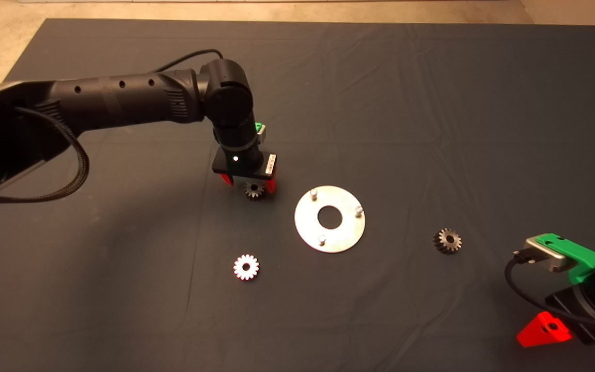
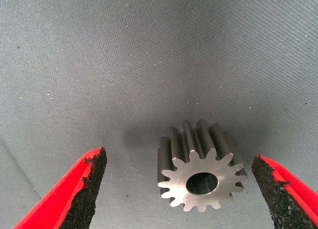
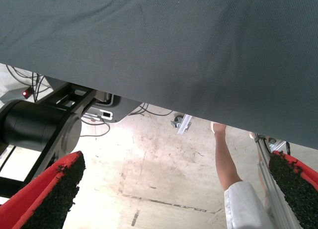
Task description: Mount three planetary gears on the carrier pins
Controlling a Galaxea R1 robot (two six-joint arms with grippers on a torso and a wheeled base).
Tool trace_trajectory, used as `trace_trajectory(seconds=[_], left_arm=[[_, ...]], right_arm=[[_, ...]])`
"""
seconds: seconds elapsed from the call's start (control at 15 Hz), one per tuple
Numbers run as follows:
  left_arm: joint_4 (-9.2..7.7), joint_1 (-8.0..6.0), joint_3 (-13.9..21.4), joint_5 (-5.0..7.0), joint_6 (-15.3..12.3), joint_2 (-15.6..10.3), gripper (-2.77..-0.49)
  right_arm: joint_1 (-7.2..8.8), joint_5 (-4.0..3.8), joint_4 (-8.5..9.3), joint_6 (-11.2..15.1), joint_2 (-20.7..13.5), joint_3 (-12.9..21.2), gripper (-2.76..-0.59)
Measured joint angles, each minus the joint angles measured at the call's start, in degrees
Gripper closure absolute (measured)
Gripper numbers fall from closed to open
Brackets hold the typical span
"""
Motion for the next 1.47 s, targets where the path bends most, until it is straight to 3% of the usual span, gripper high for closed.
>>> trace_trajectory(seconds=[0.27,0.73,1.47], left_arm=[[0.00,0.00,0.00,0.00,0.00,0.00,-2.08],[0.00,0.02,-0.02,0.01,0.00,0.13,-1.80],[-0.02,0.07,-0.32,0.00,0.02,0.62,-1.80]], right_arm=[[0.00,0.02,0.01,0.00,0.00,0.00,-2.75],[0.00,0.02,0.01,0.00,0.36,-0.01,-2.75],[-0.02,0.01,0.04,0.00,0.63,-0.01,-2.75]])
